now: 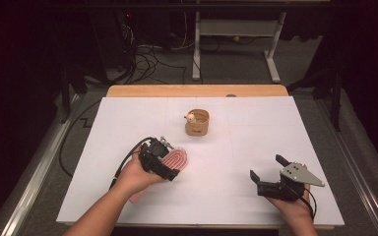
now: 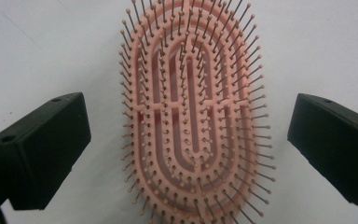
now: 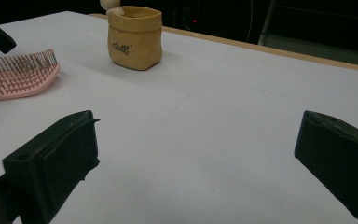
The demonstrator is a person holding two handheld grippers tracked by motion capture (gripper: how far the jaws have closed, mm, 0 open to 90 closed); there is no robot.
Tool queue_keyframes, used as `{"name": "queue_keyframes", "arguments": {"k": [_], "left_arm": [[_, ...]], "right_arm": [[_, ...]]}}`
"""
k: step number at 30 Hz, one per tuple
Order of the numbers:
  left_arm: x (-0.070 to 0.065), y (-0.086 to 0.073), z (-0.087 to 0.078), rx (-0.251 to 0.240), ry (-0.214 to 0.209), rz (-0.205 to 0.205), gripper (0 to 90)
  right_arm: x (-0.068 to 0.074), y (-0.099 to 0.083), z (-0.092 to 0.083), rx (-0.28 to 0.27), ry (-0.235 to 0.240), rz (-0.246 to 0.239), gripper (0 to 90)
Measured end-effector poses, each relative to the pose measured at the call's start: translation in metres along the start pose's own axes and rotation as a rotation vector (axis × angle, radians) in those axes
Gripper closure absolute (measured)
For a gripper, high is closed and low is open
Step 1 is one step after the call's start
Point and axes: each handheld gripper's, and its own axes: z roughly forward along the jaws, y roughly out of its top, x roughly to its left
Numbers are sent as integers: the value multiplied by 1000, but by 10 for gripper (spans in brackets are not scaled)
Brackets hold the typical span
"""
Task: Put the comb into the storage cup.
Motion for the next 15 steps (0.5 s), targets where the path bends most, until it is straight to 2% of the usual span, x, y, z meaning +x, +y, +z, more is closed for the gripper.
{"name": "queue_keyframes", "arguments": {"k": [7, 15], "left_arm": [[6, 5, 11, 51, -18, -23, 13], [0, 15, 17, 92, 11, 11, 14]], "right_arm": [[0, 0, -1, -2, 1, 2, 3], [0, 0, -1, -5, 4, 8, 4]]}}
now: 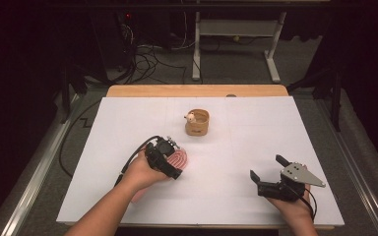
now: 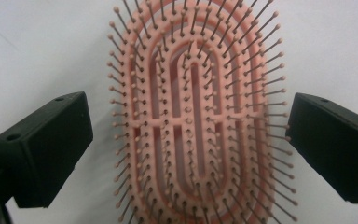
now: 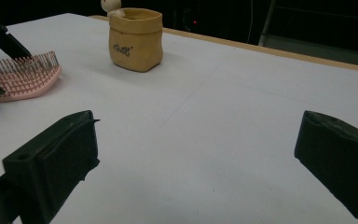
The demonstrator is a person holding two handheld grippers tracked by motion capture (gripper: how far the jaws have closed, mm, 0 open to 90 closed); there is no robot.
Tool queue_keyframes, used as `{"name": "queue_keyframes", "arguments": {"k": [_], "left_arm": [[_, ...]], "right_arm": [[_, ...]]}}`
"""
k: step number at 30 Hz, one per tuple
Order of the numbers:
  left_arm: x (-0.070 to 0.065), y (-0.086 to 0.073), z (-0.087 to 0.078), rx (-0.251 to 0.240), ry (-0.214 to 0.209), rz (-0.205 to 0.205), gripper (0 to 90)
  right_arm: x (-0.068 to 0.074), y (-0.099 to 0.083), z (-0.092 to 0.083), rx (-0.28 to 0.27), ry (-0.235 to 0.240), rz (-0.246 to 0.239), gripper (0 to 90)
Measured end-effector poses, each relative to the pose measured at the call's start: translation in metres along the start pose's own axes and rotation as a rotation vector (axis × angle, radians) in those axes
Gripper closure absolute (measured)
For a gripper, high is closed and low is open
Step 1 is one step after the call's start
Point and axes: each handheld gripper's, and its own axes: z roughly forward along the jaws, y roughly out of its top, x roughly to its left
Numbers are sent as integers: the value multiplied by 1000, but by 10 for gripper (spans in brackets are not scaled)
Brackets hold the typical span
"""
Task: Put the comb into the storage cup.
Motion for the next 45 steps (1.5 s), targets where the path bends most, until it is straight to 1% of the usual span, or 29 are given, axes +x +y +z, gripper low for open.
{"name": "queue_keyframes", "arguments": {"k": [3, 5, 9, 19, 26, 31, 34, 39, 42, 45], "left_arm": [[0, 1, 4, 24, 11, -1, 17], [0, 1, 7, 40, 10, -3, 20], [3, 2, 7, 49, -6, -17, 19], [4, 4, 9, 68, -22, -13, 18], [5, 11, 10, 121, -28, -22, 15], [4, 12, 10, 124, -21, -20, 7], [5, 13, 11, 129, -26, -20, 7], [4, 19, 10, 185, -22, -24, 18], [5, 21, 9, 201, -23, -26, 31], [6, 22, 7, 210, -24, -20, 69]], "right_arm": [[0, 0, 0, 0, 0, 1, 4], [0, 0, 0, 0, -1, -2, 3], [0, 0, 1, 5, -2, -4, 4], [1, 0, 1, 4, 0, -8, 3], [1, 0, 1, 3, 2, -11, 3], [1, 0, 1, 7, 2, -8, 4], [2, 0, 2, 8, 3, -10, 4], [2, 0, 2, 12, 2, -11, 4], [1, 0, 2, 10, 1, -9, 3], [1, -1, 1, 11, 2, -8, 4]]}}
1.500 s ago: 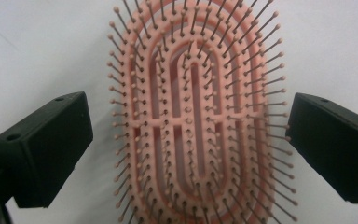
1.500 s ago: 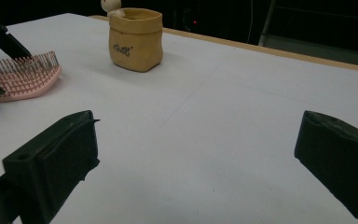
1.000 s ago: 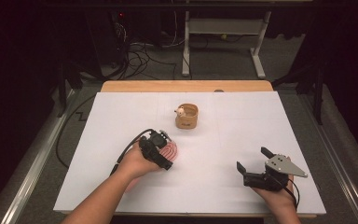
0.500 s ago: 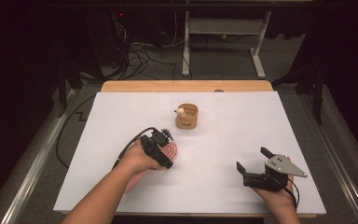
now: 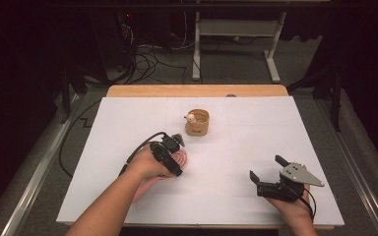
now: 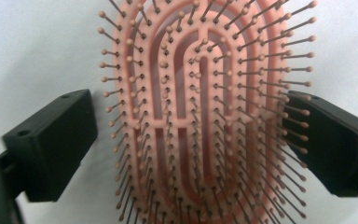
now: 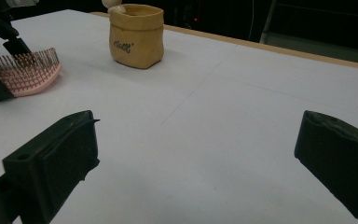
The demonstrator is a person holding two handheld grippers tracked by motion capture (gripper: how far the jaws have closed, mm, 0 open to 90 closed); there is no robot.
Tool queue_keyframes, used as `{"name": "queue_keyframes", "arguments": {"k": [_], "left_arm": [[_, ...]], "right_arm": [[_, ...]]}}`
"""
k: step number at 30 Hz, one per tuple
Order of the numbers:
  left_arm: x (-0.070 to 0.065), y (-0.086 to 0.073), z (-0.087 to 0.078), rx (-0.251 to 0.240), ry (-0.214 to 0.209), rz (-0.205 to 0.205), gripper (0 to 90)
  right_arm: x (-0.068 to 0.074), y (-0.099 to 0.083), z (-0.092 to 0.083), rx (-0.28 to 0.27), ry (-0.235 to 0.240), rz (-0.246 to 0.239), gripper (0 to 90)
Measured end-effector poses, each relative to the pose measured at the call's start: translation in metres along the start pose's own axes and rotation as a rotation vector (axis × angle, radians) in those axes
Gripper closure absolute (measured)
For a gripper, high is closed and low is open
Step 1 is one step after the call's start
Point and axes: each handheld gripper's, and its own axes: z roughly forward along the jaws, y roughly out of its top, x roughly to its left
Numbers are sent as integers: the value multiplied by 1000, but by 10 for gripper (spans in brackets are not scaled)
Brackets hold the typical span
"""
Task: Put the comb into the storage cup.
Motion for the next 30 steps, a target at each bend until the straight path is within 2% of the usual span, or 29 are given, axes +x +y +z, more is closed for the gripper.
{"name": "queue_keyframes", "arguments": {"k": [5, 9, 16, 25, 30], "left_arm": [[-4, 4, -3, 44, 6, 10, 155], [-3, 5, -4, 57, -2, 5, 174], [-4, 7, -5, 105, -1, 10, 186], [-4, 11, -3, 133, -4, 12, 173], [-4, 16, -2, 170, -1, 11, 167]], "right_arm": [[0, 0, 0, 0, -3, 0, 4], [0, 0, 0, 0, -4, 0, 4], [0, 0, 0, 3, -2, 0, 3], [1, -1, 1, 6, 0, -4, 4], [2, -1, 2, 9, 0, -5, 4]]}}
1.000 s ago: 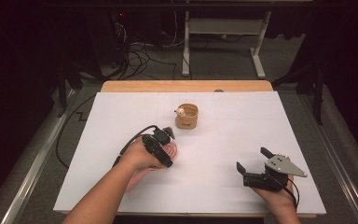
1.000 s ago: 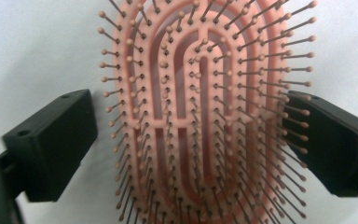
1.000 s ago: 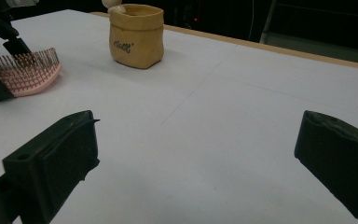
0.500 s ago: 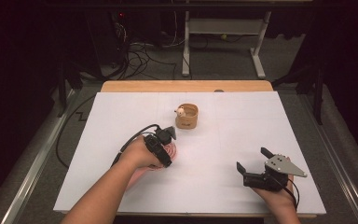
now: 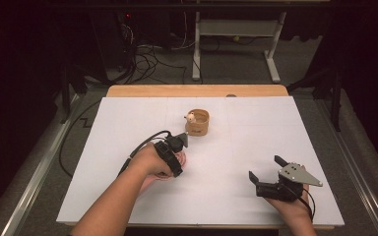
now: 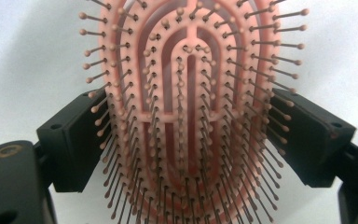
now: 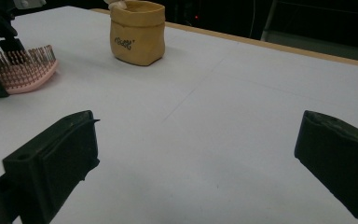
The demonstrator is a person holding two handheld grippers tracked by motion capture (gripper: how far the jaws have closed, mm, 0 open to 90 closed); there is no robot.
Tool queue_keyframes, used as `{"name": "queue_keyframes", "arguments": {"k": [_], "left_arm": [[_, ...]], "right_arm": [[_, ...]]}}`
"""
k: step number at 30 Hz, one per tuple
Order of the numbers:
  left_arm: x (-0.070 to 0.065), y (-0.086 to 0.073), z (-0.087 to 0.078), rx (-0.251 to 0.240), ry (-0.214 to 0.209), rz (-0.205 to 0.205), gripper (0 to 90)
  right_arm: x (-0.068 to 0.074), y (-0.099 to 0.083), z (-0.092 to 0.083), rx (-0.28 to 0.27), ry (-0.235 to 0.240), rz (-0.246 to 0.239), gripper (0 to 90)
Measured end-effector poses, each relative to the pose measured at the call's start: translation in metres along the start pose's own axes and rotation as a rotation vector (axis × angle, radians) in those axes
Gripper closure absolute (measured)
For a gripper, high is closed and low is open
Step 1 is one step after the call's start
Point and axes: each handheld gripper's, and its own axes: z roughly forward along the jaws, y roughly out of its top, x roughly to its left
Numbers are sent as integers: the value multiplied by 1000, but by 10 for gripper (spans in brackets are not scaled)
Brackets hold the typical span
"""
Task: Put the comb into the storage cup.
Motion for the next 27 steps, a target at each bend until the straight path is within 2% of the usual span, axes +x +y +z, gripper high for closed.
{"name": "queue_keyframes", "arguments": {"k": [3, 27], "left_arm": [[0, 2, 0, 10, -6, 1, 167], [0, 0, -1, -1, 5, -11, 196]], "right_arm": [[1, 0, 1, -1, 4, -2, 4], [1, 0, 2, 4, 6, -7, 4]]}}
